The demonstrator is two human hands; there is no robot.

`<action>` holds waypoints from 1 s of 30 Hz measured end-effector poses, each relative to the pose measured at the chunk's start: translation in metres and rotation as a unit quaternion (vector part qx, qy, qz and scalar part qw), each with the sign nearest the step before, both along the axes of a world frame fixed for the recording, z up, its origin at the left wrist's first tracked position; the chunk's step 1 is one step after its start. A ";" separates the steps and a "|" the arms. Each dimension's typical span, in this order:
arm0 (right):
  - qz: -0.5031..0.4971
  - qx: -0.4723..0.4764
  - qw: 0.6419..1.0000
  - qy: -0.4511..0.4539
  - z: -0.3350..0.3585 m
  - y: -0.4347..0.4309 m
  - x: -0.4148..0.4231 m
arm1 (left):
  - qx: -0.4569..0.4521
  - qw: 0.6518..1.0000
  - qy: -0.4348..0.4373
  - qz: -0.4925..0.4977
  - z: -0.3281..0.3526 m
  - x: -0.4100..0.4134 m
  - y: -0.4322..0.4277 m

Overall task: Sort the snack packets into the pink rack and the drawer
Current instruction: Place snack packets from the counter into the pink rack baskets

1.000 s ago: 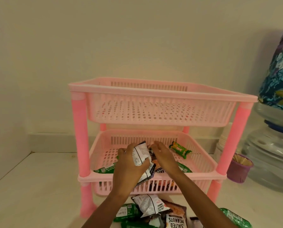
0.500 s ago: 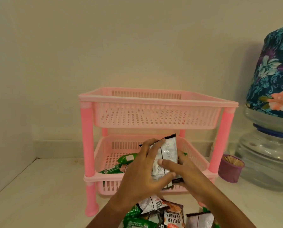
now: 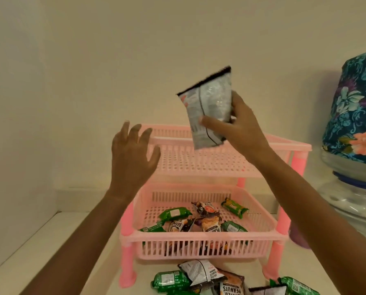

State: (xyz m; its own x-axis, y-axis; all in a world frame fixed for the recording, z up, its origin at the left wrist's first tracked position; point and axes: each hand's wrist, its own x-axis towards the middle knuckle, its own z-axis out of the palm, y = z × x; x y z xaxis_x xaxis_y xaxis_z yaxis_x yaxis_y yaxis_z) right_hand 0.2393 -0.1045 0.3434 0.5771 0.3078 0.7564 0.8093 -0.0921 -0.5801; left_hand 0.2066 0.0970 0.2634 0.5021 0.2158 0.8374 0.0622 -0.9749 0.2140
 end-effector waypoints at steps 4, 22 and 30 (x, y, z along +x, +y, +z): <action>-0.117 -0.132 0.969 -0.174 0.017 0.050 0.026 | 0.008 1.000 0.005 0.001 -0.007 0.005 0.018; -0.118 -0.237 0.959 -0.097 -0.016 0.111 0.035 | 0.010 1.000 -0.005 0.005 -0.022 0.002 0.012; -0.095 -0.092 0.974 -0.182 -0.112 0.046 -0.024 | 0.032 0.997 0.000 -0.067 -0.110 -0.030 -0.031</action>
State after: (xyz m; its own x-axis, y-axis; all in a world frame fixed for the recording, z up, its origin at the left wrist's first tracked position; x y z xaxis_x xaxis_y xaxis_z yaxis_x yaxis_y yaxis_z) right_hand 0.2150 -0.0585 0.2310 0.3407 0.3709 0.8639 0.9166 -0.3356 -0.2174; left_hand 0.1766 0.0664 0.1533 0.5223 0.0927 0.8477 -0.0689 -0.9862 0.1503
